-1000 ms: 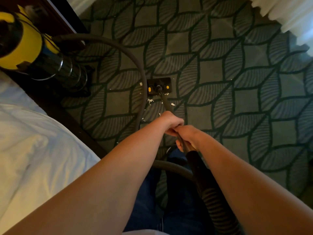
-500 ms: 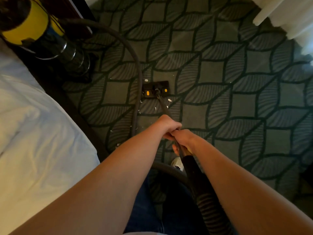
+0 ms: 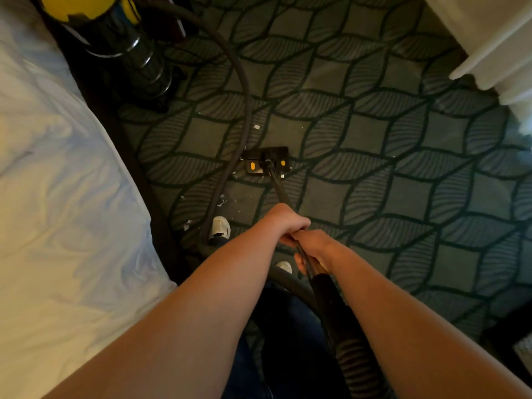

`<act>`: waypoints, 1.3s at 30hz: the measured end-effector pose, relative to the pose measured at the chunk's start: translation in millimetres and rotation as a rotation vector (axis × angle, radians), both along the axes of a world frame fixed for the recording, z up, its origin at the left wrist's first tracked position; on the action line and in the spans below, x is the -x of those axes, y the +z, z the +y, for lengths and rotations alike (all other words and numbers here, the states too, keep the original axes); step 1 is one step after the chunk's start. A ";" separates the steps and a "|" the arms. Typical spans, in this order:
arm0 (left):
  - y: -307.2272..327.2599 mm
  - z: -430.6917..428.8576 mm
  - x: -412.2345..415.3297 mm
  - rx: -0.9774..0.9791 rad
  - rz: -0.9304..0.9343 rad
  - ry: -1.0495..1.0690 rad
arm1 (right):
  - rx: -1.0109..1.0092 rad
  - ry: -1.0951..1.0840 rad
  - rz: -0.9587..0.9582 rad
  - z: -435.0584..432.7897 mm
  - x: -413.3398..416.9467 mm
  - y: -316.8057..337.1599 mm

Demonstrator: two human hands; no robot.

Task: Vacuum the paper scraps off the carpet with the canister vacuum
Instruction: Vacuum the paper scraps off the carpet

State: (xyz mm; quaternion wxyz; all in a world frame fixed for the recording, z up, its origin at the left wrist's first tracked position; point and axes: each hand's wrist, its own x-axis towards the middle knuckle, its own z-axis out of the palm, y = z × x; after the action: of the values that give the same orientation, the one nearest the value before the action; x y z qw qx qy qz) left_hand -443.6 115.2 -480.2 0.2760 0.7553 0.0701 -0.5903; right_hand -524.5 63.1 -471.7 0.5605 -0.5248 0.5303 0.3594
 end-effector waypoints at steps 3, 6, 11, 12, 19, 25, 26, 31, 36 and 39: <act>0.1 1.5 17.4 0.005 0.015 0.033 | 0.030 0.027 0.002 -0.4 16.4 -3.3; 0.9 1.8 28.8 0.013 0.037 0.065 | 0.047 0.069 -0.009 -3.4 28.5 -3.8; 1.4 6.4 48.0 0.023 0.062 0.080 | 0.024 0.026 0.016 -0.8 48.5 3.2; 1.2 7.2 52.4 0.021 0.066 0.073 | 0.017 0.017 0.022 -0.1 53.2 4.5; 0.3 16.1 70.3 0.009 0.067 0.067 | 0.008 0.019 0.030 11.7 71.1 5.1; -0.1 25.2 80.9 0.005 0.065 0.062 | -0.009 -0.002 0.040 20.9 82.2 4.4; -0.7 26.8 83.5 0.001 0.061 0.053 | -0.006 -0.011 0.038 23.3 84.6 5.2; -6.8 36.7 99.1 0.002 0.054 0.017 | -0.002 -0.035 0.032 35.2 102.2 3.4; -12.2 49.9 104.6 0.026 0.042 0.042 | -0.070 -0.075 0.025 41.4 107.9 11.1; -8.9 55.2 101.8 0.033 0.023 0.045 | -0.063 -0.098 0.024 45.5 100.7 18.6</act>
State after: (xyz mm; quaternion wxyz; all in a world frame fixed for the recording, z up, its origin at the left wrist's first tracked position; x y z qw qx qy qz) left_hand -545.4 170.5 -489.1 0.3008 0.7421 0.0803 -0.5936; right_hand -625.2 108.6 -453.2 0.5874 -0.4760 0.5506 0.3540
